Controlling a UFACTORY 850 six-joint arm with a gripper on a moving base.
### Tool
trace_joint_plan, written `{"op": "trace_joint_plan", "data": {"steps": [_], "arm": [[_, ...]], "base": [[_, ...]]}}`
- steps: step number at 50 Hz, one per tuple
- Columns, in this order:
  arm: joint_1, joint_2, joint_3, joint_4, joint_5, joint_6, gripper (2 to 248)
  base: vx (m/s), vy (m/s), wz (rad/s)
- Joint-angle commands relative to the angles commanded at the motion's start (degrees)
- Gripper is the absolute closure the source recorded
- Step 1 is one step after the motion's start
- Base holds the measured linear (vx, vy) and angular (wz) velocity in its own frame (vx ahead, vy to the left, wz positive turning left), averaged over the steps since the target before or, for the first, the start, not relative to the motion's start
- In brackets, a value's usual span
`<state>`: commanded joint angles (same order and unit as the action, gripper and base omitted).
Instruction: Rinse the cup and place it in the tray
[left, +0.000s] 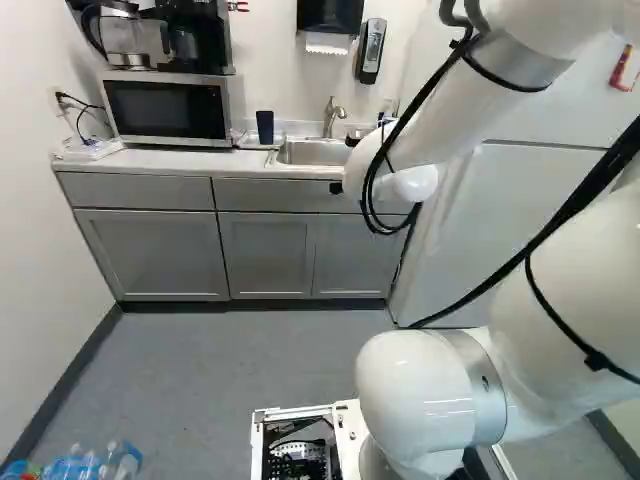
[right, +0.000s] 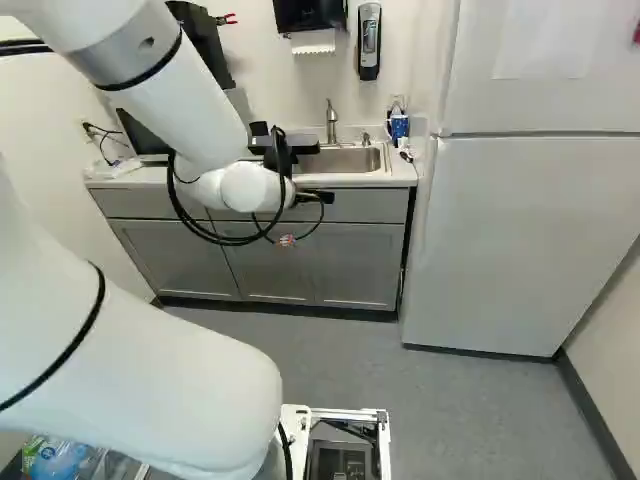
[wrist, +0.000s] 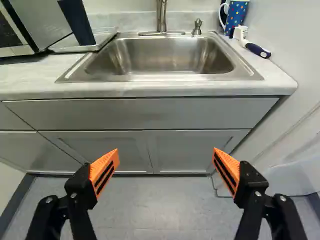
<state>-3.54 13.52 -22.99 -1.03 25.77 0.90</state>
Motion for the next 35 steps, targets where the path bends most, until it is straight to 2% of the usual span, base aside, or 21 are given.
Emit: {"op": "trace_joint_plan", "data": {"steps": [17,35], "arm": [[1.2,0.9,6.3,0.4,8.5,-0.3,3],[2.3,1.6,11.6,0.7,15.6,-0.6,3]], "base": [[0.0,0.0,0.0],[0.0,0.0,0.0]]}}
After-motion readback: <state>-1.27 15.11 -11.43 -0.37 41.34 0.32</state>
